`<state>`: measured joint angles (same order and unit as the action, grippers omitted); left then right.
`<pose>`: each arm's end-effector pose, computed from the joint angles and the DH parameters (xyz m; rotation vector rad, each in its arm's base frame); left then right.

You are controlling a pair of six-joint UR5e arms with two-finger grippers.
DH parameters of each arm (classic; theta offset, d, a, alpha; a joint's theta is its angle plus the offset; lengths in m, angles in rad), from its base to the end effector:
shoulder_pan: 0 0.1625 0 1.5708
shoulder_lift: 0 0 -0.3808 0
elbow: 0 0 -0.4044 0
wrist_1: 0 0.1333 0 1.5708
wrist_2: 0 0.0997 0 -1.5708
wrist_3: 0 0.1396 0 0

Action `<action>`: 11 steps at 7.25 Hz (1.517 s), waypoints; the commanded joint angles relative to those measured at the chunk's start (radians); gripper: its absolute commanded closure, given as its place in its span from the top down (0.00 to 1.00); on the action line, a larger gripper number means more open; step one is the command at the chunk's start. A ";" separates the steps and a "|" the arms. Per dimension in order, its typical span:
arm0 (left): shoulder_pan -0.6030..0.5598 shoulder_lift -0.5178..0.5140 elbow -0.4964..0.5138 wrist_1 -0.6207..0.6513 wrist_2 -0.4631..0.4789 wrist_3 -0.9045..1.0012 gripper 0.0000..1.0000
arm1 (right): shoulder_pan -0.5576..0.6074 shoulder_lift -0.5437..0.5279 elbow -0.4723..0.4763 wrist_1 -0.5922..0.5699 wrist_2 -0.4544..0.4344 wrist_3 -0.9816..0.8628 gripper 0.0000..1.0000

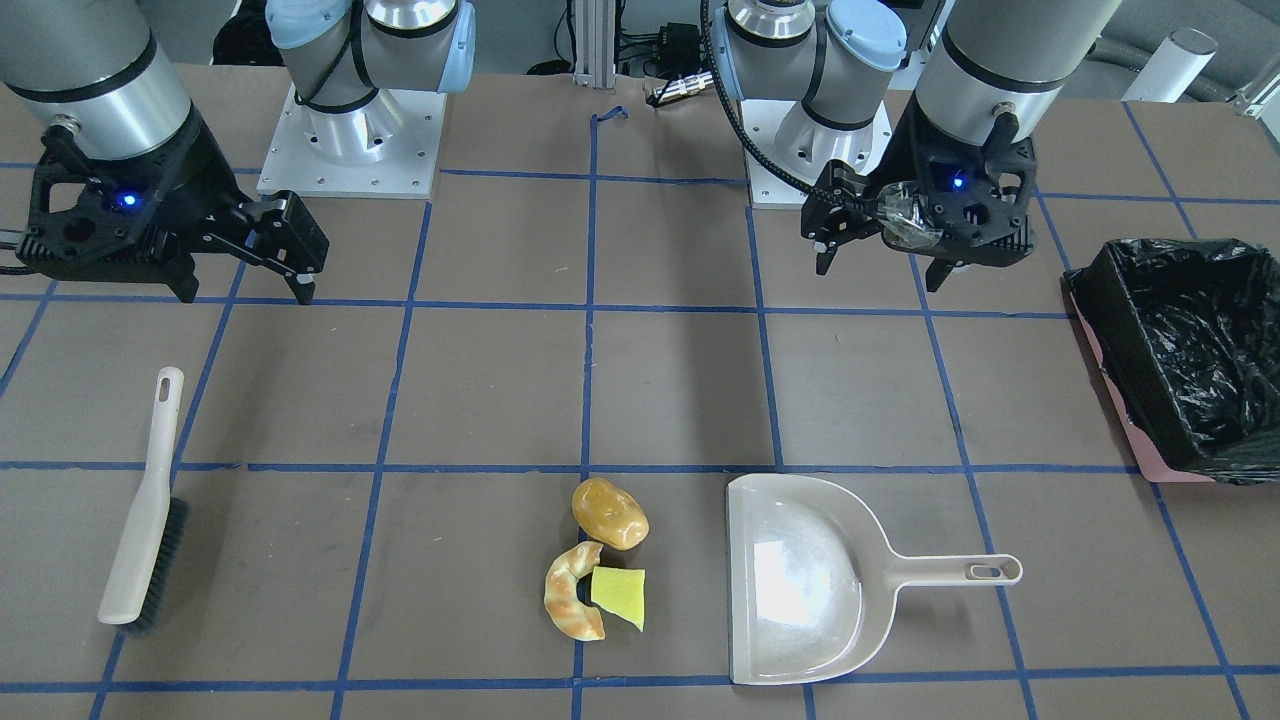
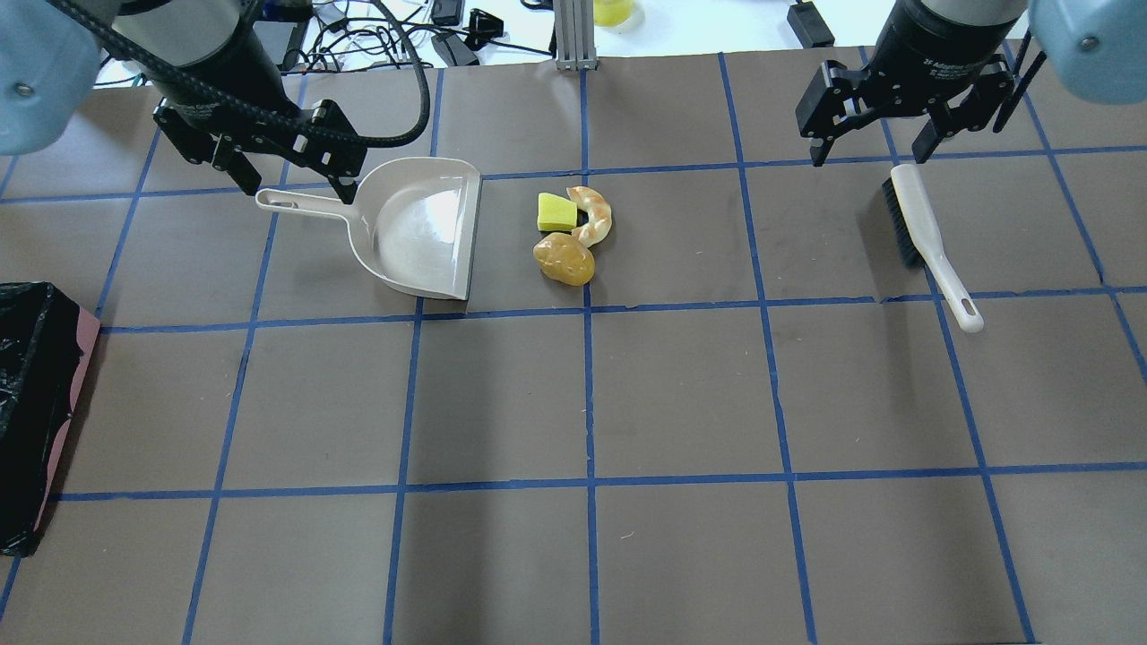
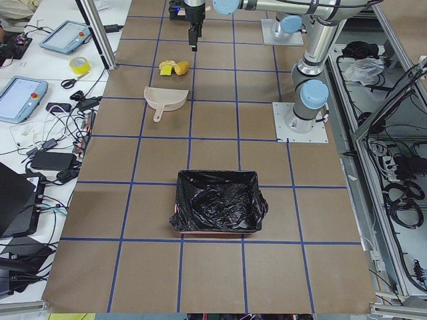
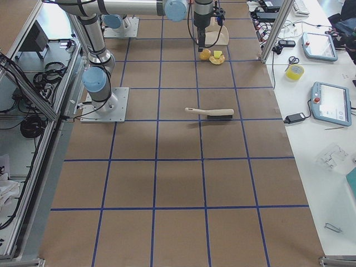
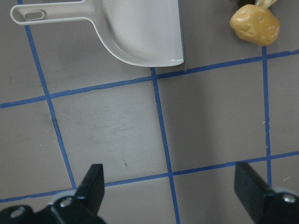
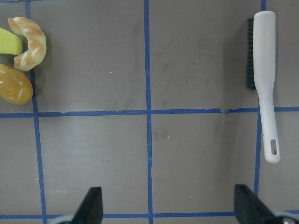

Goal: Sweep and dump trash into bin
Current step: 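Lower the left gripper to the dustpan handle while the right descends to the brush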

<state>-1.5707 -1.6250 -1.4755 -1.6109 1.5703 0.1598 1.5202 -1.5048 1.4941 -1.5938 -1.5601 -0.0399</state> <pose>-0.1333 -0.5245 0.4199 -0.2506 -3.1312 0.0016 0.1076 -0.5400 0.4106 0.0165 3.1319 -0.0535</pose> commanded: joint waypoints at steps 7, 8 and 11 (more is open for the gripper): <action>0.093 -0.087 -0.025 0.187 -0.006 0.594 1.00 | -0.014 -0.003 -0.011 0.021 -0.041 -0.009 1.00; 0.157 -0.132 -0.025 0.216 -0.013 0.812 1.00 | -0.014 0.003 -0.005 0.008 -0.122 -0.002 1.00; 0.235 -0.339 -0.020 0.485 -0.015 1.223 1.00 | -0.096 0.107 0.017 0.008 -0.135 -0.040 0.99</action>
<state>-1.3548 -1.8726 -1.4970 -1.2405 1.5560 1.2145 1.4664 -1.4347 1.4966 -1.5873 -1.6920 -0.0535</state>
